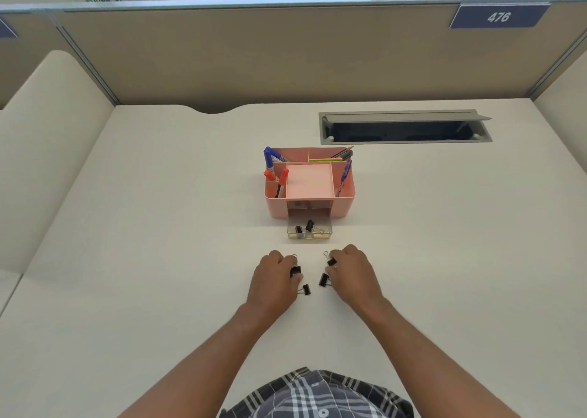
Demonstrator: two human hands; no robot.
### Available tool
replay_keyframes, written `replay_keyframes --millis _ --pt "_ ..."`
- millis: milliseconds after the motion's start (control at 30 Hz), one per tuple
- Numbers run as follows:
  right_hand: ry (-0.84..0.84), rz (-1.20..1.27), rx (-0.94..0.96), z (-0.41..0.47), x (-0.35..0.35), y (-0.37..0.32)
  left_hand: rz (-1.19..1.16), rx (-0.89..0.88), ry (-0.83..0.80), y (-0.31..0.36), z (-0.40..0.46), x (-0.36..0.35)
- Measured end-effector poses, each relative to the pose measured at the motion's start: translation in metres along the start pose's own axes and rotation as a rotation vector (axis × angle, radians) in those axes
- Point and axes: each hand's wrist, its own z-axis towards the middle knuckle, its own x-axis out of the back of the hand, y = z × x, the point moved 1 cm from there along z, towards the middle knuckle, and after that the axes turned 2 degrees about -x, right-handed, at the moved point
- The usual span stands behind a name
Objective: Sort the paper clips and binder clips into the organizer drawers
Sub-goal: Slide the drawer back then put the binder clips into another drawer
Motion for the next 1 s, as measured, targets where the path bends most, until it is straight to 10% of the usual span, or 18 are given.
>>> replay_keyframes --millis 1000 --pt "0.206 0.153 0.253 0.058 0.043 -0.041 -0.072 -0.319 0.193 0.042 0.083 0.043"
